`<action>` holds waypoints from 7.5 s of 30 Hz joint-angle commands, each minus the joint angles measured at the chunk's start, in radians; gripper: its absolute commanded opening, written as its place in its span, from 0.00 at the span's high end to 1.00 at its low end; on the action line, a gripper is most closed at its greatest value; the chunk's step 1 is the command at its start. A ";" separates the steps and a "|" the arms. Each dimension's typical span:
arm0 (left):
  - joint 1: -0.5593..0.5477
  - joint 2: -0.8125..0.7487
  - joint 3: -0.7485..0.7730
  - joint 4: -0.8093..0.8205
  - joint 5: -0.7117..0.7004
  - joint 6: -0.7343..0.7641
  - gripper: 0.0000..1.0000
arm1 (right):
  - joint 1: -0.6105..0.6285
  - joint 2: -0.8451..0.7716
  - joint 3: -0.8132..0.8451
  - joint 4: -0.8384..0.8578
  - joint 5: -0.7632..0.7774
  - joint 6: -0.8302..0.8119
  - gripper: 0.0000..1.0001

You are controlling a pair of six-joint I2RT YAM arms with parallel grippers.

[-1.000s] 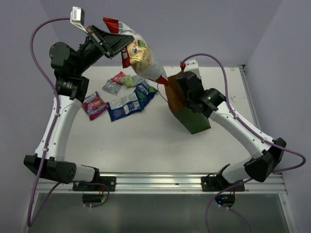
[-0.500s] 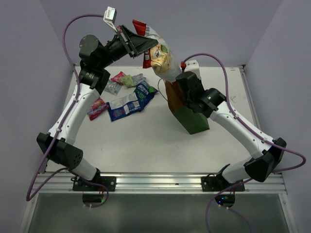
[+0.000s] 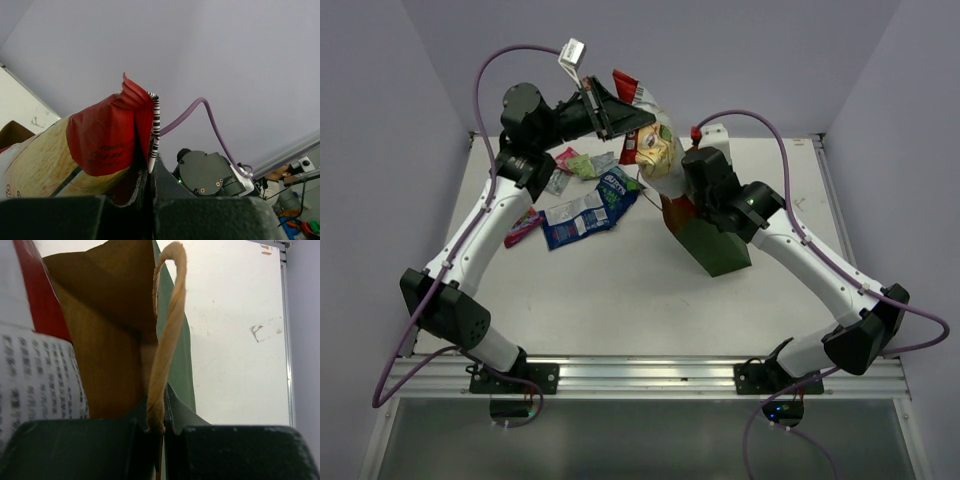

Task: Place the snacks into the paper bag
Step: Place the snack in the paper bag, then pick up the snack from the center of the board.

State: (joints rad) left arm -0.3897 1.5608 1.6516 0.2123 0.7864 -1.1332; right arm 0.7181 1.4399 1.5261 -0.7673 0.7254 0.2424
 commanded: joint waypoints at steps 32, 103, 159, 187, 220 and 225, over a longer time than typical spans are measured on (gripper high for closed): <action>-0.052 -0.084 -0.190 -0.202 0.054 0.227 1.00 | 0.003 -0.030 0.012 0.043 -0.049 0.037 1.00; -0.405 0.106 -0.386 -0.352 -0.871 -0.097 0.84 | 0.003 -0.087 -0.030 0.077 -0.178 0.133 1.00; -0.377 0.148 -0.111 -0.519 -0.766 0.246 0.43 | -0.032 -0.150 -0.161 0.111 -0.173 0.123 1.00; -0.330 0.122 0.060 -0.838 -0.866 0.454 0.54 | -0.060 -0.108 -0.040 0.022 -0.073 0.126 1.00; 0.190 -0.309 -0.616 -0.648 -1.013 0.504 0.10 | -0.060 -0.207 -0.110 0.049 -0.035 -0.063 1.00; 0.319 -0.306 -0.716 -0.579 -0.998 0.483 0.12 | -0.059 -0.216 -0.129 0.066 -0.063 -0.089 1.00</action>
State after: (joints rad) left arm -0.1272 1.2751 0.9783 -0.4786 -0.1982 -0.6197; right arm 0.6617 1.2602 1.4021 -0.7776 0.6621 0.1871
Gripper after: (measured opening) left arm 0.886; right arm 0.019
